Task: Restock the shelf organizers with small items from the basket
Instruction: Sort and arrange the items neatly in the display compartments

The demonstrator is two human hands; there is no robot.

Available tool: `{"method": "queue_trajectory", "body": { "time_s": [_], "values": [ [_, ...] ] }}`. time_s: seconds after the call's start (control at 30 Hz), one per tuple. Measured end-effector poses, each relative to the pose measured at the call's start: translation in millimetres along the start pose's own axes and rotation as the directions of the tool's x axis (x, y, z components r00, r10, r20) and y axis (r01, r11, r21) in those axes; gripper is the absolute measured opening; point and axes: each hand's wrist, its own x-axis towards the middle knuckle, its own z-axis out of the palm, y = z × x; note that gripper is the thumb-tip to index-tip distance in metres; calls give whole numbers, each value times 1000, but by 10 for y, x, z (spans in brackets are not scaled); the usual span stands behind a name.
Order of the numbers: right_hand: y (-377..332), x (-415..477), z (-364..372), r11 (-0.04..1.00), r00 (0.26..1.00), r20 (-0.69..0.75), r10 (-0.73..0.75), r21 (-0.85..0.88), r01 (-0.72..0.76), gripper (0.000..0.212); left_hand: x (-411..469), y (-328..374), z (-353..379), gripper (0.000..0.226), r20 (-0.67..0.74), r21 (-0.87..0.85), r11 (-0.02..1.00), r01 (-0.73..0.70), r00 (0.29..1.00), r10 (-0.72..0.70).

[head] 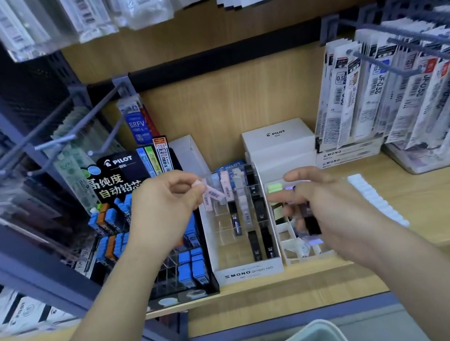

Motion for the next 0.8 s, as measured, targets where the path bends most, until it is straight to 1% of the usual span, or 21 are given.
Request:
{"method": "queue_trajectory", "body": {
  "time_s": [0.07, 0.13, 0.2, 0.23, 0.3, 0.43, 0.5, 0.57, 0.67, 0.73, 0.8],
  "values": [
    [-11, -8, -42, 994, 999, 12, 31, 101, -32, 41, 15, -76, 35, 3, -12, 135, 990, -33, 999, 35],
    [-11, -30, -57, 980, 998, 55, 42, 192, -52, 42, 19, -125, 91, 5, 6, 256, 963, -83, 996, 84],
    [-9, -48, -65, 963, 995, 92, 39, 262, -62, 39, 28, -165, 159, 9, 27, 300, 948, -109, 994, 106],
    [-7, -59, -66, 961, 994, 103, 31, 271, -58, 36, 30, -177, 190, 11, 36, 316, 941, -119, 993, 114],
    [-2, -69, -74, 971, 993, 119, 13, 235, -40, 29, 34, -170, 238, 13, 37, 338, 931, -136, 991, 132],
    [-30, -88, -87, 988, 993, 120, -14, 151, -4, 23, 65, -67, 233, 10, -47, 299, 941, -155, 983, 177],
    [-44, -101, -94, 992, 993, 119, -23, 126, 7, 22, 81, -80, 234, 10, -2, 336, 924, -180, 981, 192],
    [-44, -112, -95, 995, 992, 125, -27, 95, 15, 20, 90, -151, 261, 12, 89, 406, 889, -210, 978, 191],
    [-44, -132, -88, 999, 991, 130, -25, 51, 18, 19, 82, -246, 316, 16, 215, 501, 833, -236, 966, 144],
    [-32, -132, -91, 1000, 993, 119, -22, 1, 22, 19, 73, -260, 355, 17, 241, 539, 806, -245, 962, 131],
    [-10, -116, -94, 999, 994, 103, -26, -42, 30, 19, 60, -246, 386, 19, 238, 580, 775, -250, 962, 132]
  ]
}}
